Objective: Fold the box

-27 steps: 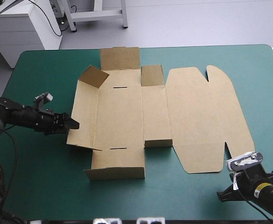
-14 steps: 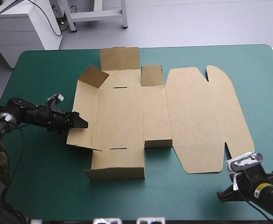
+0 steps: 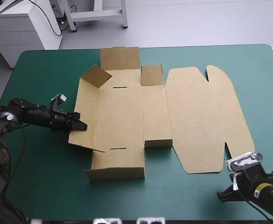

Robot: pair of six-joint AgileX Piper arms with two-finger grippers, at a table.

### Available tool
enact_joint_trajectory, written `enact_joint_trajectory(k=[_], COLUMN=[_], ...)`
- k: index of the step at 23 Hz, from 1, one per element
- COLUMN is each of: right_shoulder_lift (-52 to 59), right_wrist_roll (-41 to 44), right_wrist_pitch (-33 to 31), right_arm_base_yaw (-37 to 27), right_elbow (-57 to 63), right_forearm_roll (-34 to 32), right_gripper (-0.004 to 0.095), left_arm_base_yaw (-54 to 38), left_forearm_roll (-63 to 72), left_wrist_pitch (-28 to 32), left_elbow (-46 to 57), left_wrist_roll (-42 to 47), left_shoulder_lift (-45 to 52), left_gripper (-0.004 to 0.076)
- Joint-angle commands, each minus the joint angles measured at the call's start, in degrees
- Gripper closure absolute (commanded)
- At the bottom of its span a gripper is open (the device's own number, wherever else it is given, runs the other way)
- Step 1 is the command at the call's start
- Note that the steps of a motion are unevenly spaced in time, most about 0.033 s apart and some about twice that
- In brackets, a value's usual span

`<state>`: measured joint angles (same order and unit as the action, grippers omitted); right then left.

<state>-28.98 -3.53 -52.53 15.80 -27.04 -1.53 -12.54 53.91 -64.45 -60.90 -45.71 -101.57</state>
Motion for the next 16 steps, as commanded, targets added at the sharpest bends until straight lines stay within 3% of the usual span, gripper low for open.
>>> enact_joint_trajectory(k=[1,5,8,11,16], right_shoulder_lift=[-0.3,-0.3,-0.3,-0.3,-0.3], right_wrist_roll=[-0.2,-0.4,-0.4,-0.4,-0.4], right_wrist_pitch=[2.9,3.0,3.0,3.0,3.2], right_arm_base_yaw=[0.0,0.0,0.0,0.0,0.0], right_elbow=[-1.6,-1.6,-1.6,-1.6,-1.6], right_forearm_roll=[-0.5,-0.5,-0.5,-0.5,-0.5], right_gripper=[0.0922,0.0922,0.0922,0.0922,0.0922], left_arm_base_yaw=[0.1,1.5,6.2,11.1,18.3], left_forearm_roll=[2.3,2.3,-1.6,-7.2,-16.6], left_wrist_pitch=[0.0,1.2,7.0,5.3,7.6], left_elbow=[-1.2,-2.9,-7.2,-15.4,-25.2], left_wrist_roll=[-1.2,-4.1,-4.0,-3.3,-2.6], left_shoulder_lift=[2.0,4.1,9.2,10.8,10.8], left_gripper=[0.073,0.0731,0.0732,0.0732,0.0732])
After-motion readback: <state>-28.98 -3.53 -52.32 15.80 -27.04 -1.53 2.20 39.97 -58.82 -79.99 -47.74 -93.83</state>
